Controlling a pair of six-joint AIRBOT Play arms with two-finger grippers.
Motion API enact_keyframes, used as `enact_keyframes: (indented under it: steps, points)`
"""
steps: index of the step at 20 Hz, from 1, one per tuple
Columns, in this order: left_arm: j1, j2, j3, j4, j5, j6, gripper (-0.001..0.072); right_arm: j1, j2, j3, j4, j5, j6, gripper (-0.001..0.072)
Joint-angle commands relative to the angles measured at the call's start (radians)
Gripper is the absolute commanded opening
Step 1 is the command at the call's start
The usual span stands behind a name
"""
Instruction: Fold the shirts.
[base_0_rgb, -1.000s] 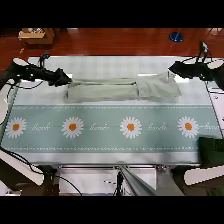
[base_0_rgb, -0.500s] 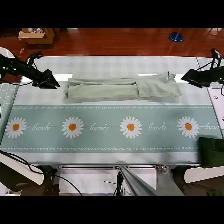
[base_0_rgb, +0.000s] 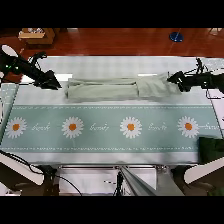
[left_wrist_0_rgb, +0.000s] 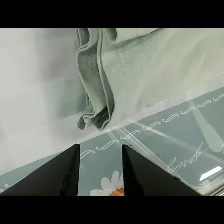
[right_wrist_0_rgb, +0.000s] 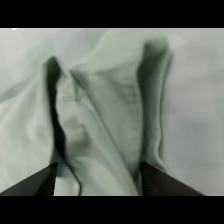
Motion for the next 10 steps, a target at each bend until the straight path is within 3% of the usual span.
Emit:
enact_keyframes:
  steps: [1,2,3,4,7,10]
  points:
    - [-0.002,0.000,0.001,0.003,0.001,0.000,0.0337,0.045,-0.034,0.000,0.034,0.011,-0.016,0.0470]
    - [-0.002,0.000,0.001,0.003,0.001,0.000,0.0337,0.058,-0.034,0.000,0.014,0.002,-0.016,0.0254]
    - [-0.002,0.000,0.001,0.003,0.001,-0.001,0.0337,0.066,-0.033,0.000,0.010,0.001,-0.017,0.0106]
    - [-0.002,0.000,0.001,0.003,0.000,-0.001,0.0337,0.068,-0.031,0.001,0.015,0.013,-0.018,0.0026]
    - [-0.004,0.002,0.001,-0.006,-0.022,-0.001,0.0332,0.060,0.020,0.001,-0.013,0.077,-0.035,0.0025]
    - [-0.023,0.016,0.001,-0.103,-0.026,-0.009,0.0285,0.055,0.130,0.001,-0.142,0.150,-0.010,0.0025]
